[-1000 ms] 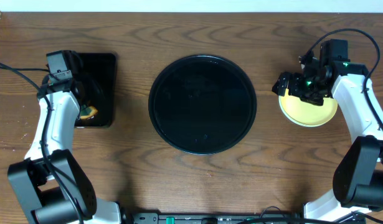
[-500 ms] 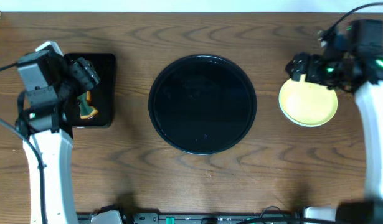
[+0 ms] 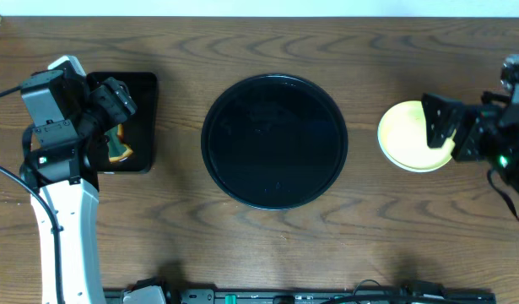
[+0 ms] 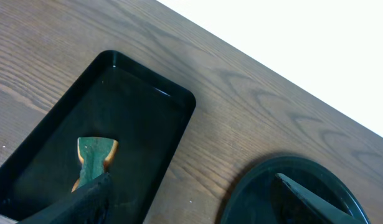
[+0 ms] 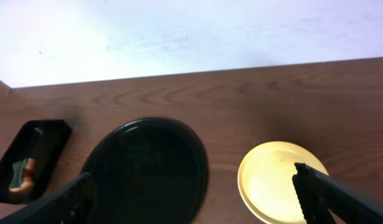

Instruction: Clean dirty plates on tray and stack at the side

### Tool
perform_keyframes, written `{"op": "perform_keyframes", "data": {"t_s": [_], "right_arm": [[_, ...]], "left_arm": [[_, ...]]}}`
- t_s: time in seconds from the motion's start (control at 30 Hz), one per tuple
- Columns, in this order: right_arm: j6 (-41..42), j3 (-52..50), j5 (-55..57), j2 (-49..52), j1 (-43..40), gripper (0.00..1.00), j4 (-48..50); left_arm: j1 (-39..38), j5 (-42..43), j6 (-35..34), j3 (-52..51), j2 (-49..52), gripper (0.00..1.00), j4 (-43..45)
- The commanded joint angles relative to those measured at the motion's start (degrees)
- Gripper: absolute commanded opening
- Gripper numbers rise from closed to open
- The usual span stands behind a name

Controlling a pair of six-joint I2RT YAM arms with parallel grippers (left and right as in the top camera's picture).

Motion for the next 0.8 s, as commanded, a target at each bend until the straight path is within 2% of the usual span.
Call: {"op": "perform_keyframes", "data": {"t_s": [0.0,0.1,0.2,0.33,0.53,0.77], "right_arm": [[-2.4,0.4,4.0,-3.3,-0.2,0.99,-2.7],[-2.1,-0.1,7.6,-5.8,-0.2,0.99,-5.8],[-2.5,-3.6,10.9,-7.8,-0.3,0.99,-3.7],[-5.2,-16.7,11.0,-14.1,-0.3,0.99,7.4],[-5.1,-42.4,6.6,-27.5,0.2,0.99,27.9],[-4.6,-66.6,5.2,-39.7,3.3,0.99,45.5]], "left_arm": [[0.2,0.9,0.1,0.9,0.5,0.8,0.0],[0.2,0.9,0.1,0.9,0.5,0.8,0.0],[0.2,0.9,0.1,0.9,0.5,0.8,0.0],[0.2,0.9,0.1,0.9,0.5,0.8,0.0],[0.2,0.9,0.1,0.9,0.5,0.8,0.0],[0.2,0.9,0.1,0.9,0.5,0.8,-0.1]]}}
